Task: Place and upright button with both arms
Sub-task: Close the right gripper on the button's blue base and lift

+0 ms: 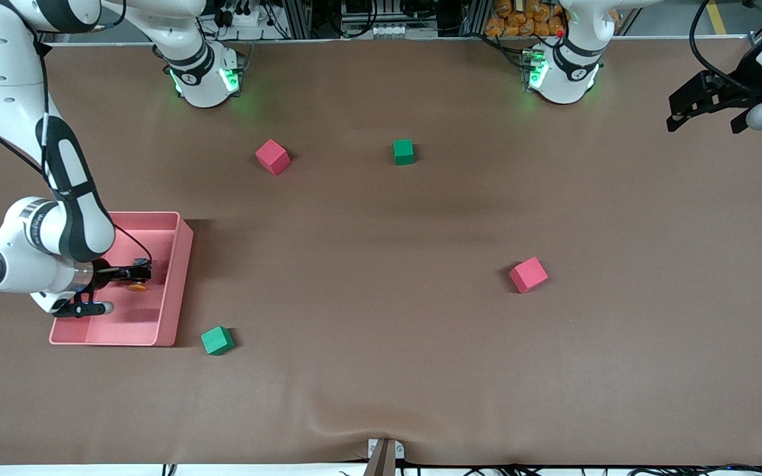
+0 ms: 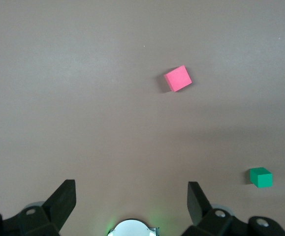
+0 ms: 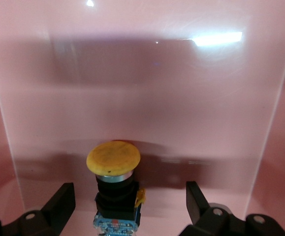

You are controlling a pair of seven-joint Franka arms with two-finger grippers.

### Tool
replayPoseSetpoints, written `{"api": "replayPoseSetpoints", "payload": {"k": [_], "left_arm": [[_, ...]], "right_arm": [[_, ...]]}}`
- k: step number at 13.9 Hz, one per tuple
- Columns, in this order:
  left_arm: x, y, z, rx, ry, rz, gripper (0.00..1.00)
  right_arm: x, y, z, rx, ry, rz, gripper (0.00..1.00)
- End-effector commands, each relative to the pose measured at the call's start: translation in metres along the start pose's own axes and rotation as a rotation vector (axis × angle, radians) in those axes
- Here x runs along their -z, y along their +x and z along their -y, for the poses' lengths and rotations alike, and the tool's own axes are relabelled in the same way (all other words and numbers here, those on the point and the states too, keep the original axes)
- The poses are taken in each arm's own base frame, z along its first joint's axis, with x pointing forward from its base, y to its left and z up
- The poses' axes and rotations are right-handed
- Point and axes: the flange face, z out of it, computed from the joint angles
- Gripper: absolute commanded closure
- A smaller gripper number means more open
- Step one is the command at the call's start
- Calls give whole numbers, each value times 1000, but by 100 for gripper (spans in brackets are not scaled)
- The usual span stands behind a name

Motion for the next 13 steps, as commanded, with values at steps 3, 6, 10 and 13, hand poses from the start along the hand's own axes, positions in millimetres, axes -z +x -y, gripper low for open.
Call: {"api": "replayPoseSetpoints", "payload": {"k": [3,6,10,13], "left_arm": [[1,-3,-1,-20,-18,12,0],[1,-3,-3,-23,-18,12,0],[0,-3,-2,-23,-18,14,0],[-1,-3,-2,-23,-18,17,0]], "right_arm": [[3,-2,9,13,27,-12,0],[4,-3,8,11,31,-10,0],[-2,-4,-1,35,32,-12,46],[2,-5,-6,65,33,-13,100]]}}
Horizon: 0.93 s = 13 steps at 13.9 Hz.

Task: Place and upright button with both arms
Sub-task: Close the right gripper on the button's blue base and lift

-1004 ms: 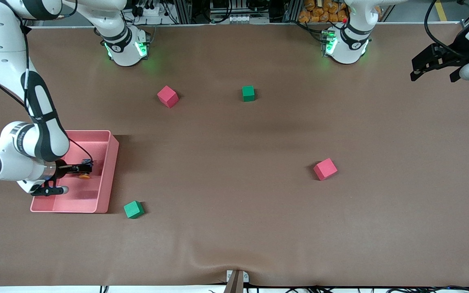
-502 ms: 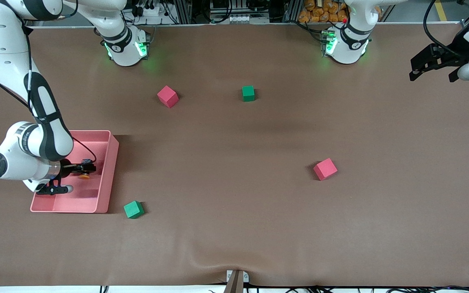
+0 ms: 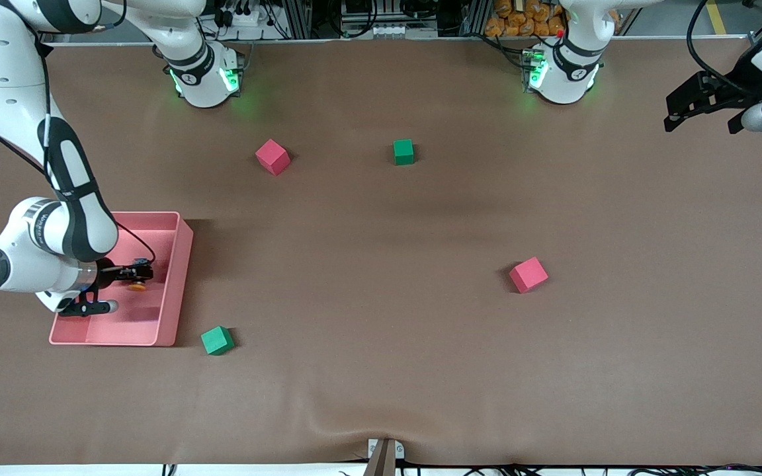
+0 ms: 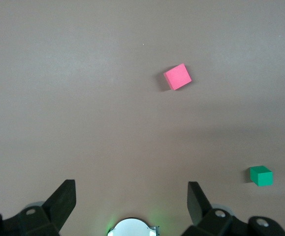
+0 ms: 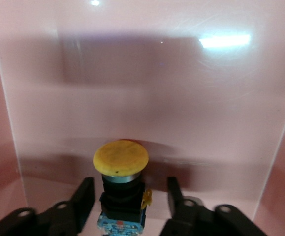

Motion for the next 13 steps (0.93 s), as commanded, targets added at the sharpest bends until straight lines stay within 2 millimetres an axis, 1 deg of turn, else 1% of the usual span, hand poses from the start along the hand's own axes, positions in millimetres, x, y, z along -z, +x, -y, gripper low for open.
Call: {"api": "replayPoseSetpoints", "payload": {"k": [1,3,6,7,8,9,11,12,13], "left_arm": [[2,-3,-1,-19,-19,9,0],[-1,-2,0,-17,-19,14,0],[-1,-1,-1,-19,-19,15,0],[-1,-1,-1,-19,-19,15,0],[-2,-1,-1,-19,-19,17,0],[-2,-2,-2,-20,-17,17,0],[-3,-3,-2,-20,-18,25,0],[-3,-2,-2,-22,-17,25,0],[-3,-3,-2,-20,-17,23,0]], "right_arm": [[7,-3,-5,28,19,-17,100],[20,1,2,30,22,-12,100],[63,11,7,29,50,41,100],[75,14,9,32,53,46,100],[88,16,15,34,56,53,100],[109,24,32,15,54,62,100],[156,35,83,-52,39,87,100],[173,37,114,-75,30,103,100],[181,40,147,-83,16,105,100]]}}
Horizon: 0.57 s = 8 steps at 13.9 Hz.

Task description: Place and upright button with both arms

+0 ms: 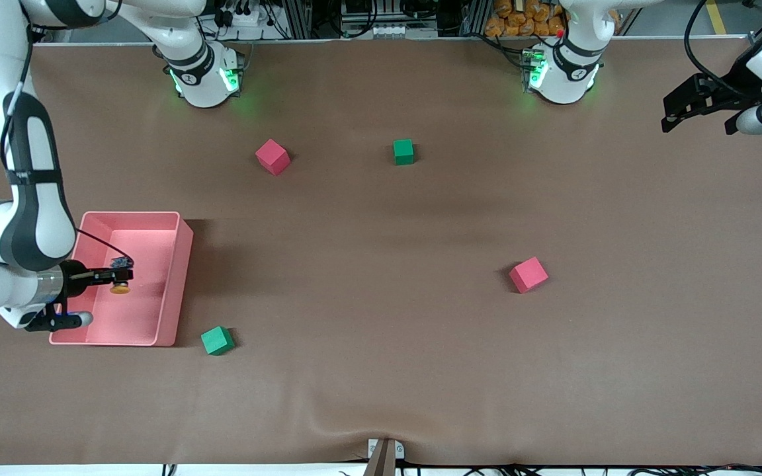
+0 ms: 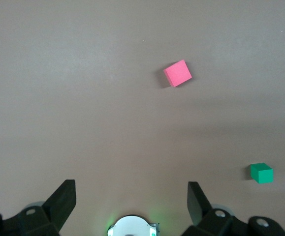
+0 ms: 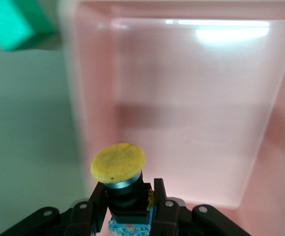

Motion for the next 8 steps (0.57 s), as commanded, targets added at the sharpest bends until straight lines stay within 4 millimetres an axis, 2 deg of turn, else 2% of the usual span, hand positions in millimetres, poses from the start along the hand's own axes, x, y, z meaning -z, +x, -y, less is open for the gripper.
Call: {"api": "replayPoseSetpoints", "payload": {"k": [1,2,4,6,8], "left_arm": [[2,-3,-1,-19,-17,8,0],[2,-3,-1,-19,-19,8,0],[1,-2,-1,-19,-17,9,0],[1,-2,-1,-19,-19,10,0],[1,-2,-1,-19,-19,10,0]], "right_arm": [[33,2,104,-40,-35,-15,100],[35,1,139,-63,-5,-23,100],[25,-3,221,-96,51,-37,100],[14,-4,301,-82,58,-153,100],[-23,-13,379,-109,65,-199,100]]}}
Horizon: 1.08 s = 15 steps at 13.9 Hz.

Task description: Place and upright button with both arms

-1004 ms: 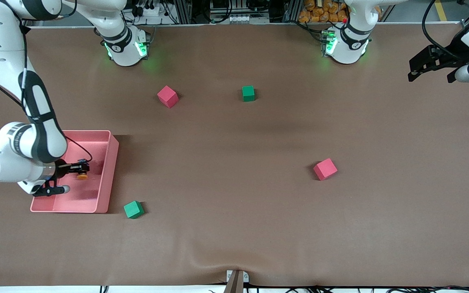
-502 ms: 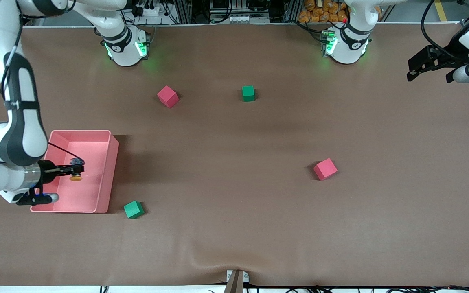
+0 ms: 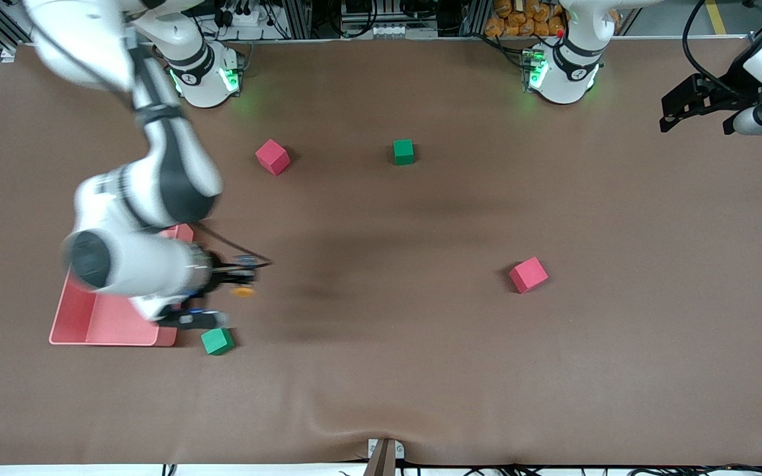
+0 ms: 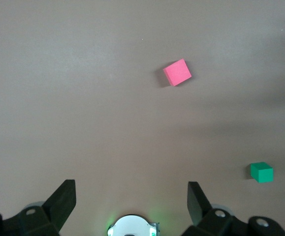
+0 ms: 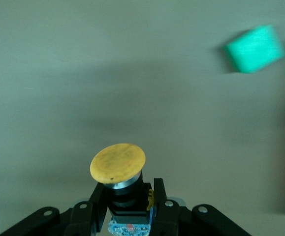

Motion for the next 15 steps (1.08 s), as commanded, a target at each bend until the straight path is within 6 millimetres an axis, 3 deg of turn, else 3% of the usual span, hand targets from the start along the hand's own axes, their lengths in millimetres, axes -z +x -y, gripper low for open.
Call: {"api": "replayPoseSetpoints", "payload": {"k": [1,3,5,9,12,15], "left_arm": [[2,-2,0,-17,-18,7,0],[2,-2,0,-17,-19,7,0],[2,-2,1,-16,-19,7,0],[0,0,2,-14,-20,10,0],[-9,4,-2,-21,-21,28,0],[-39,21,-37,-69,-22,86,0]], "right_arm": [[-46,-20,86,-53,34,-71,100],[-96,-42,144,-45,64,-128,100],[-153,-68,186,19,64,-148,100],[-215,-93,206,60,22,-102,100],[-245,-93,205,57,21,-105,100],[-270,-103,219,34,39,-124,100]]}}
